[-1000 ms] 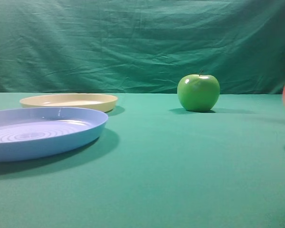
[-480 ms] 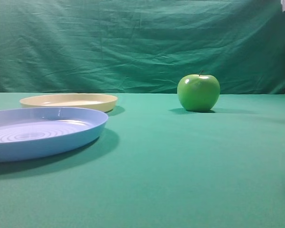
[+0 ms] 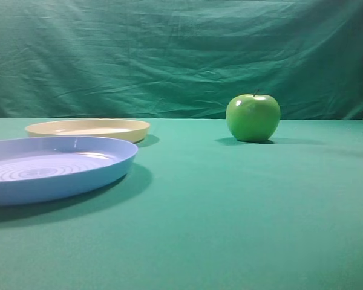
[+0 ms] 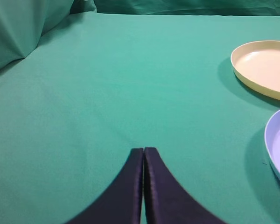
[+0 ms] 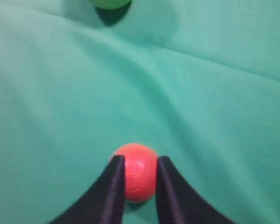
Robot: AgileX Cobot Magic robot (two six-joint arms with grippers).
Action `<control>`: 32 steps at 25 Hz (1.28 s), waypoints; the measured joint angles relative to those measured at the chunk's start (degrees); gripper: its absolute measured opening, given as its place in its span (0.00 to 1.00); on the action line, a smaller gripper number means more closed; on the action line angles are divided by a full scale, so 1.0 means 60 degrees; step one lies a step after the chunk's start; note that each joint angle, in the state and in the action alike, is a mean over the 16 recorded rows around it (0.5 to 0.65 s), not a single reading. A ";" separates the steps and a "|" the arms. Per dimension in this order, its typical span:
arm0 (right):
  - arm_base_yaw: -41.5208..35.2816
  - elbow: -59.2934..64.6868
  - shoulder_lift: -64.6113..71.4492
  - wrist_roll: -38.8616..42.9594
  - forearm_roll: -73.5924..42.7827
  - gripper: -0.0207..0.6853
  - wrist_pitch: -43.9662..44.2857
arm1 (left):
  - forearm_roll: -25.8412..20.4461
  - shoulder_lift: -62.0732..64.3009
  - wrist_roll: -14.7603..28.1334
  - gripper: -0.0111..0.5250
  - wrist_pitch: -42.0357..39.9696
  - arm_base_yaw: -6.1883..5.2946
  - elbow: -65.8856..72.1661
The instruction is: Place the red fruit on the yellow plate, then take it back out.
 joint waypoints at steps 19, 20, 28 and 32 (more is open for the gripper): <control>0.0000 0.0315 -0.6327 0.0136 0.0596 0.03 0.0884 | 0.0000 0.0000 -0.0008 0.02 0.0000 0.0000 0.0000; 0.0000 0.0365 -0.6606 0.0147 0.0617 0.03 0.0896 | 0.0000 0.0000 -0.0009 0.02 0.0000 0.0000 0.0000; -0.0033 0.0831 -0.8136 0.0241 0.0593 0.03 0.0919 | 0.0000 0.0000 -0.0018 0.02 0.0000 0.0000 0.0000; -0.0241 0.1283 -0.8530 0.0290 0.0427 0.03 0.0503 | 0.0000 0.0000 -0.0018 0.02 0.0000 0.0000 0.0000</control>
